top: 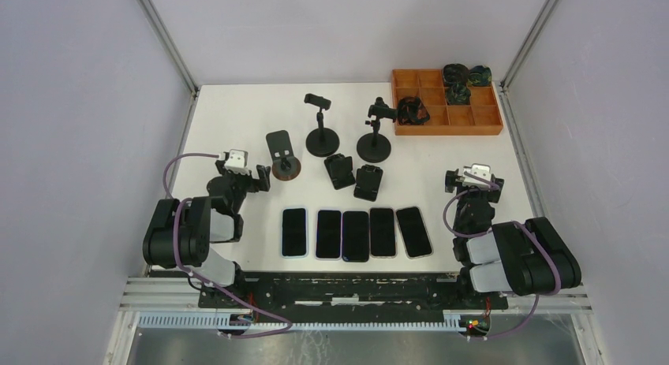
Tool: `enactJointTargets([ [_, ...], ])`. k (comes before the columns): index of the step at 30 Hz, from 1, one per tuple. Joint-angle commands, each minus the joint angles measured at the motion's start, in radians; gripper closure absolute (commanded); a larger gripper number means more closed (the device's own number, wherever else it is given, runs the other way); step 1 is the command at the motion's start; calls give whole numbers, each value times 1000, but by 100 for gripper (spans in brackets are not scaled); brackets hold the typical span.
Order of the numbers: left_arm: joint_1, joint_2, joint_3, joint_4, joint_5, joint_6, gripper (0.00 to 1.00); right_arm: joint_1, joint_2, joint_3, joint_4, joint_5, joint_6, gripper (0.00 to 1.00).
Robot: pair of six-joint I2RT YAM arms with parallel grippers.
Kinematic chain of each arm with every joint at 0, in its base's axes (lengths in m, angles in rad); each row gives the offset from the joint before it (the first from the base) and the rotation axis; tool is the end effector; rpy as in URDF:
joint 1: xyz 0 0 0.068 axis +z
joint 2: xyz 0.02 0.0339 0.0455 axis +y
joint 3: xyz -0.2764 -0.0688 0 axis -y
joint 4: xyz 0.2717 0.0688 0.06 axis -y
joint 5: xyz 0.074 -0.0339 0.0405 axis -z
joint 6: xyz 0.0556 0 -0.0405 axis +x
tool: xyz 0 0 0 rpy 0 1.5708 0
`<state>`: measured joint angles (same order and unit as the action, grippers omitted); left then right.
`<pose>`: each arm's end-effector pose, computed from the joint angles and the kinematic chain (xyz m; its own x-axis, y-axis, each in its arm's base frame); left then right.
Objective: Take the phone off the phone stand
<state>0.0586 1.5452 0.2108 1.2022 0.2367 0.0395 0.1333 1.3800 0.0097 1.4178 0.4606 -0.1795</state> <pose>0.2621 0.0023 0.1228 -0.1246 0.0311 -0.9917 0.1802 0.9836 0.0083 0.2056 0.0026 0.1365 -0.0110 -0.1628 -0.9866 0.3242 0.9328 -0.1576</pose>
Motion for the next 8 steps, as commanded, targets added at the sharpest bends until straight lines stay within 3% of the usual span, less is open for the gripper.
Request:
enactJointTargets([
  [1,-3,-2,15,15,-16,-21,0,-4,-13,-112,19,-13,17,2],
  [8,-3,-1,17,10,-5,-23,0,-4,-13,-113,18,-14,17,2],
])
